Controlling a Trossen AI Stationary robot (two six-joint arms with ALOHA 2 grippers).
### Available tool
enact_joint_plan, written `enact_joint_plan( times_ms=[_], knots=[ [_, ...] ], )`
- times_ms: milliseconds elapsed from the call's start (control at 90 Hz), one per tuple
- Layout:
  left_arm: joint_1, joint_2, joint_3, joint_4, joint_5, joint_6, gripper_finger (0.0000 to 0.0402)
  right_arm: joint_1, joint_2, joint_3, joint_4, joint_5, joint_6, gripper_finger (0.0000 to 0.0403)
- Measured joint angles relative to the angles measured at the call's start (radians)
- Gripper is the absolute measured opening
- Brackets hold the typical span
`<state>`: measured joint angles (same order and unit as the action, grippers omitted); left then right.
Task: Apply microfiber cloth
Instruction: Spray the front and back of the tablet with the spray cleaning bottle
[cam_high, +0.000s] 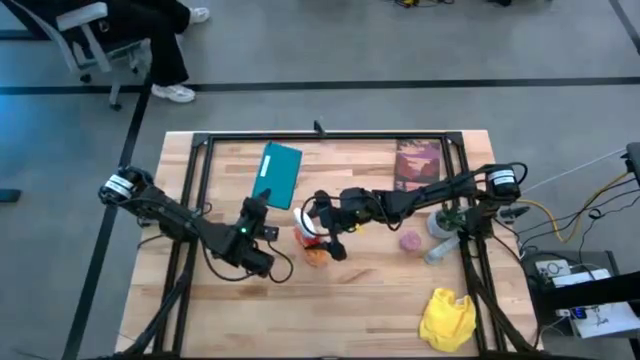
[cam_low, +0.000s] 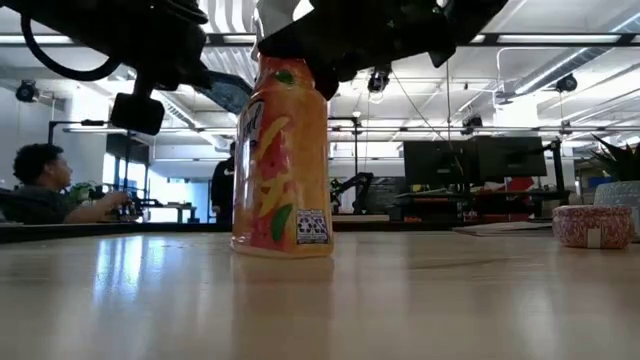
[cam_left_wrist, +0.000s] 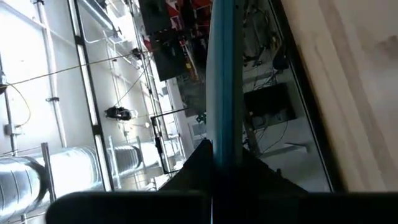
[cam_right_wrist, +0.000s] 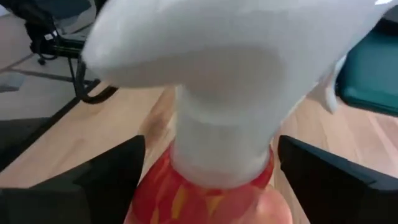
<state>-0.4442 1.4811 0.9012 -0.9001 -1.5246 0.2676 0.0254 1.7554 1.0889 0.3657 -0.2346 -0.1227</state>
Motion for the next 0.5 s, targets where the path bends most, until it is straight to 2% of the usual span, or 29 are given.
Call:
enact_joint_plan(
  times_ms=[178, 500],
  knots=[
    [0.000, 0.000, 0.000, 0.005, 0.000, 0.000, 0.0007, -0.004, 0.000, 0.000, 0.024, 0.093, 0.047, 0.0350],
    [0.001, 0.000, 0.000, 0.021, 0.001, -0.016, 0.0007, -0.005, -0.004, 0.000, 0.000, 0.131, 0.077, 0.0375]
  ],
)
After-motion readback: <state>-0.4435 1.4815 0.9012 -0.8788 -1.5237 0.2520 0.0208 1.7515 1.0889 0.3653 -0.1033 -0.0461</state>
